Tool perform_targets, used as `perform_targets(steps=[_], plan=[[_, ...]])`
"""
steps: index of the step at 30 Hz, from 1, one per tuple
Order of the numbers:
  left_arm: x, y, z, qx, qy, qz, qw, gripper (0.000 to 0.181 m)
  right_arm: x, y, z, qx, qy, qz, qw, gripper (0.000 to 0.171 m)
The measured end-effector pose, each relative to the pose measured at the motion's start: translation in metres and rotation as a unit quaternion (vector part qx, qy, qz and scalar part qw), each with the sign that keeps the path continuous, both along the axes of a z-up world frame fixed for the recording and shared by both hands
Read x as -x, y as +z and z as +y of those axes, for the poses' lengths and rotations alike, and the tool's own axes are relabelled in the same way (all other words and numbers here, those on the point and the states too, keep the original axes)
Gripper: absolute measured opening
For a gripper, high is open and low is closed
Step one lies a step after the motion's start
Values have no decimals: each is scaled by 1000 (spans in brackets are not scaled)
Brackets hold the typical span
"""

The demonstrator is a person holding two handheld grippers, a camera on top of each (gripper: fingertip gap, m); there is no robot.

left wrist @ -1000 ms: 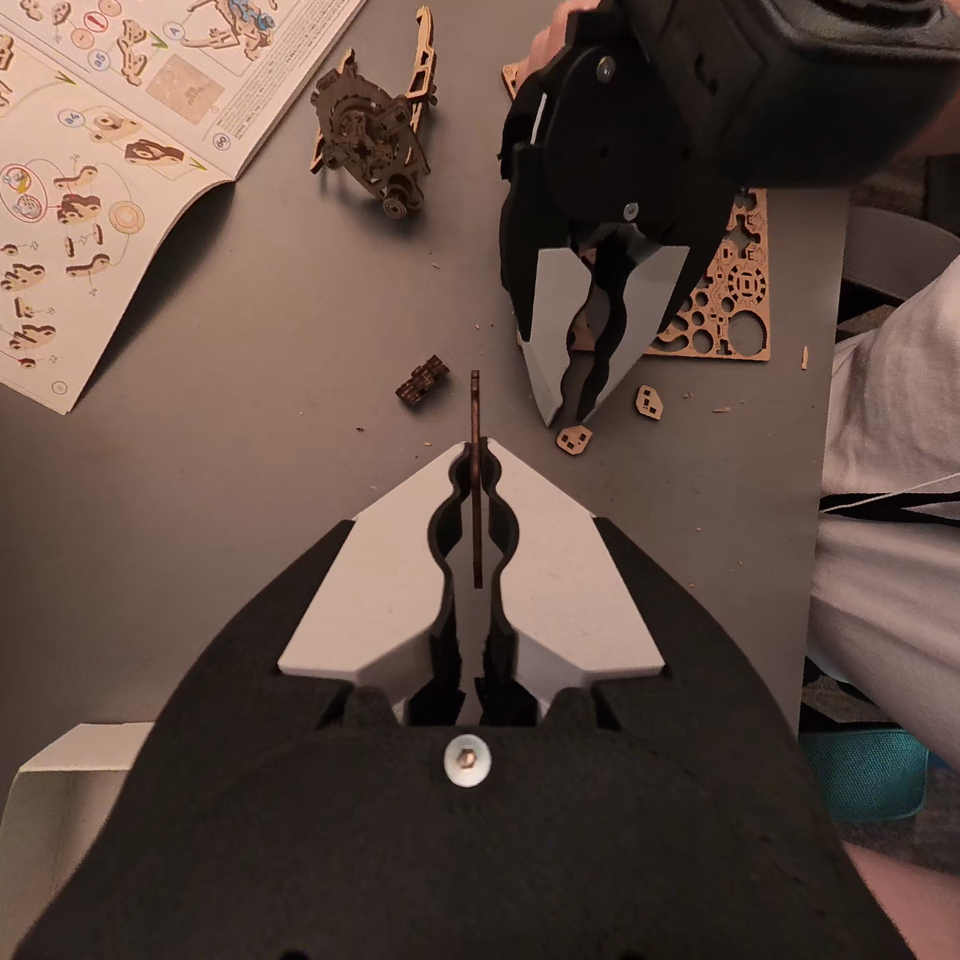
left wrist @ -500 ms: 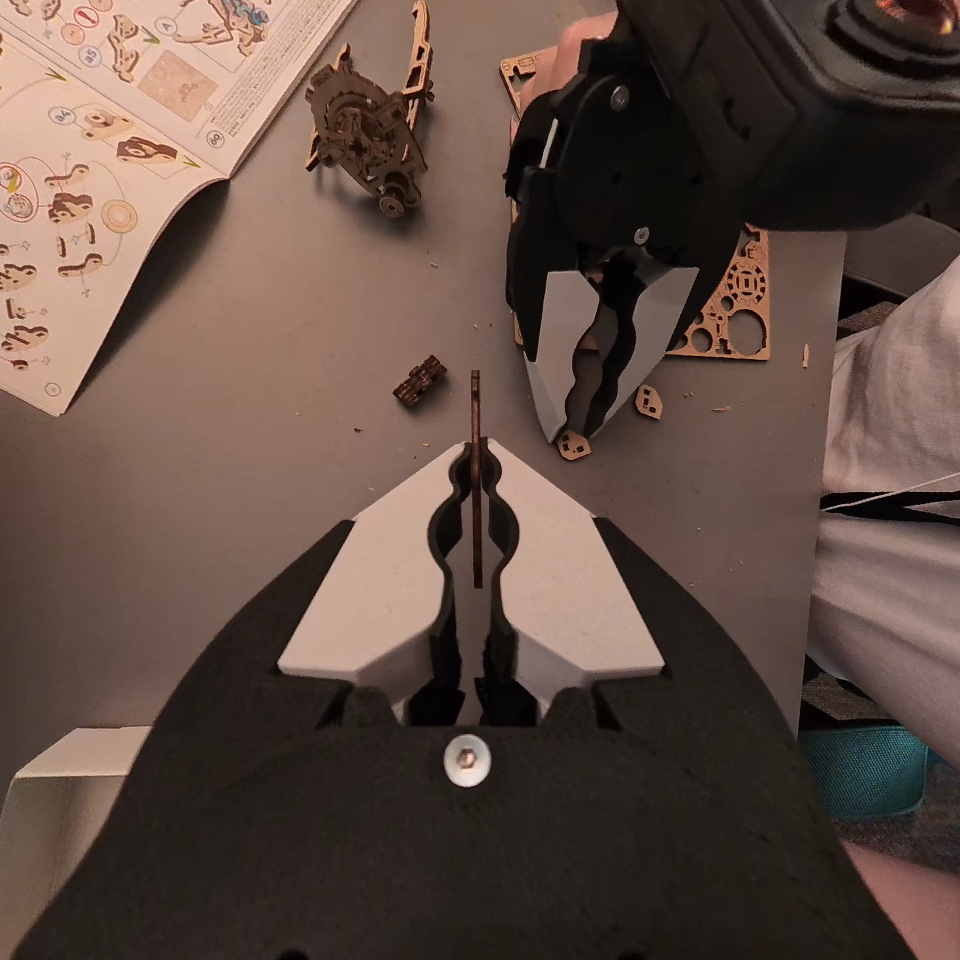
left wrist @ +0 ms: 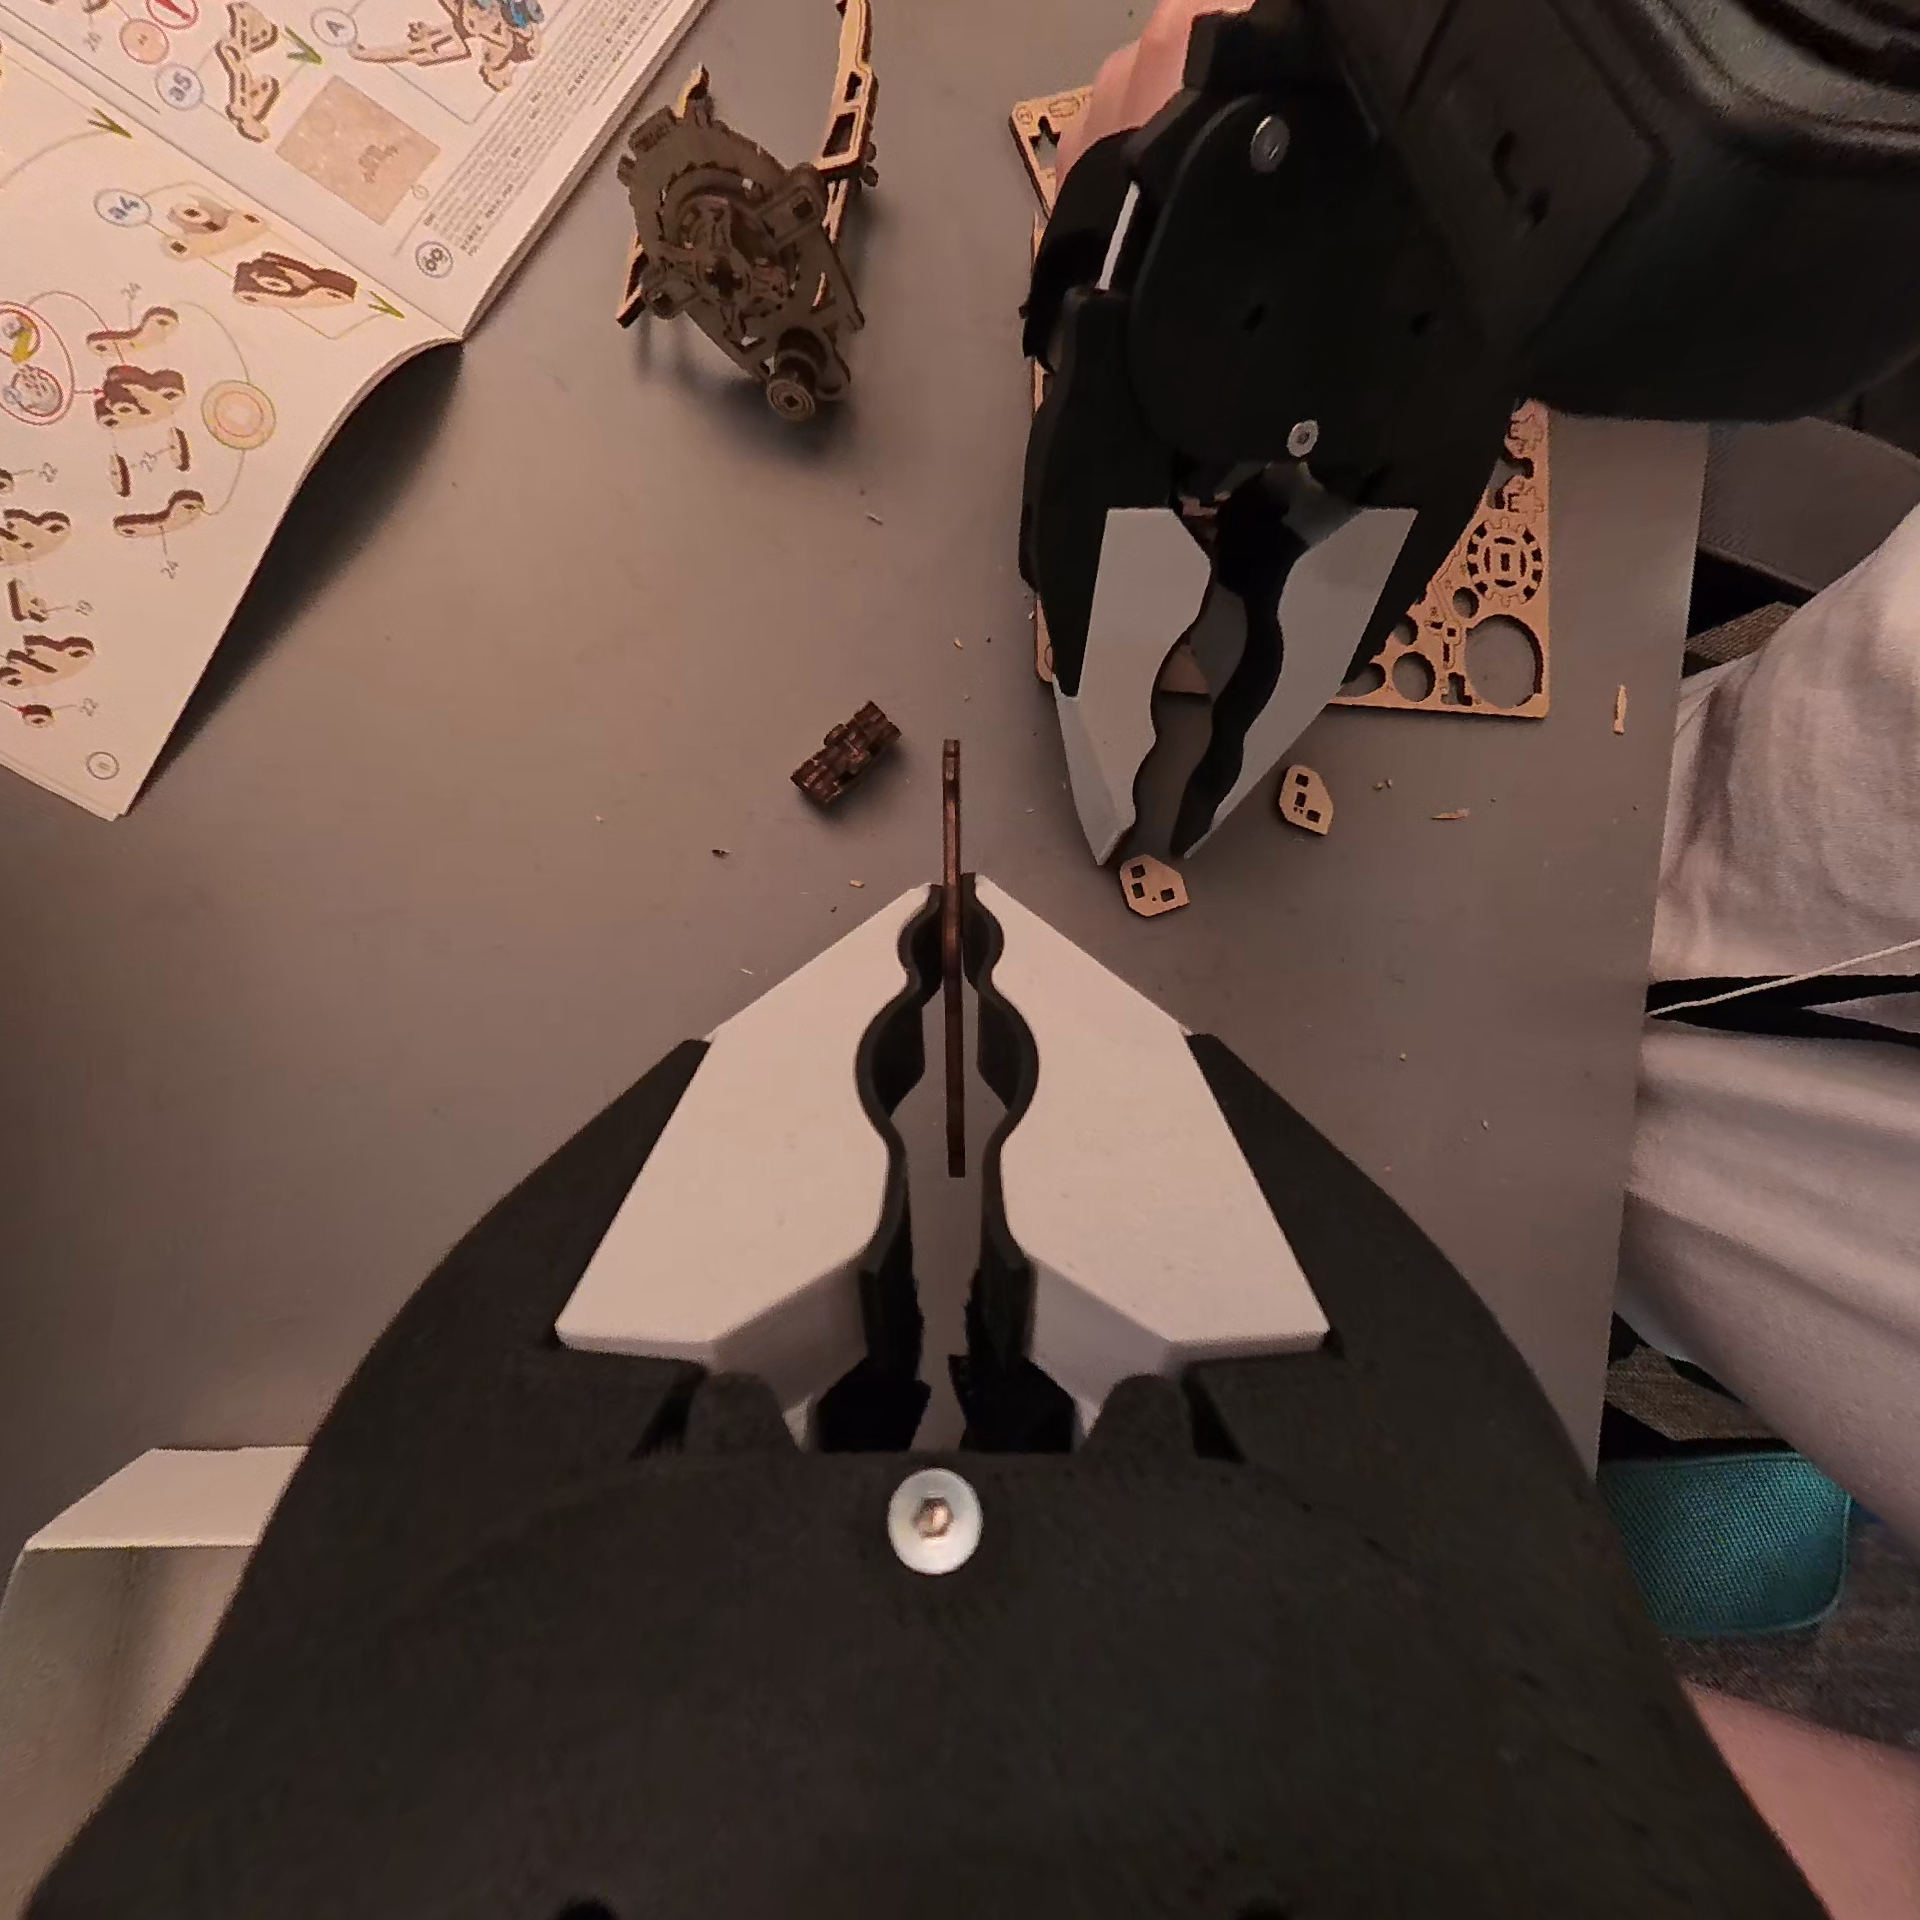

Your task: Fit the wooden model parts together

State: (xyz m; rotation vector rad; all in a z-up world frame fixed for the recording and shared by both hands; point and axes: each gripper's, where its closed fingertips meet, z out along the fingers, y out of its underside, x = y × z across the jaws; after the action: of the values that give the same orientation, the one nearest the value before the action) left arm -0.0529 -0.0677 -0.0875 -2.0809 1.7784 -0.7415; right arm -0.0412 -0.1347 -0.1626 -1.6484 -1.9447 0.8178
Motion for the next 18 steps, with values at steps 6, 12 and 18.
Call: perform_targets(steps=[6,12,18], plan=[[2,-1,2,2,4,2,1000,0,0,3,0,2,0,6,1000,19],[3,-2,4,3,8,3,1000,0,0,4,-1,6,4,12,1000,19],[4,-3,4,4,8,5,1000,0,0,2,-2,13,6,12,1000,20]])
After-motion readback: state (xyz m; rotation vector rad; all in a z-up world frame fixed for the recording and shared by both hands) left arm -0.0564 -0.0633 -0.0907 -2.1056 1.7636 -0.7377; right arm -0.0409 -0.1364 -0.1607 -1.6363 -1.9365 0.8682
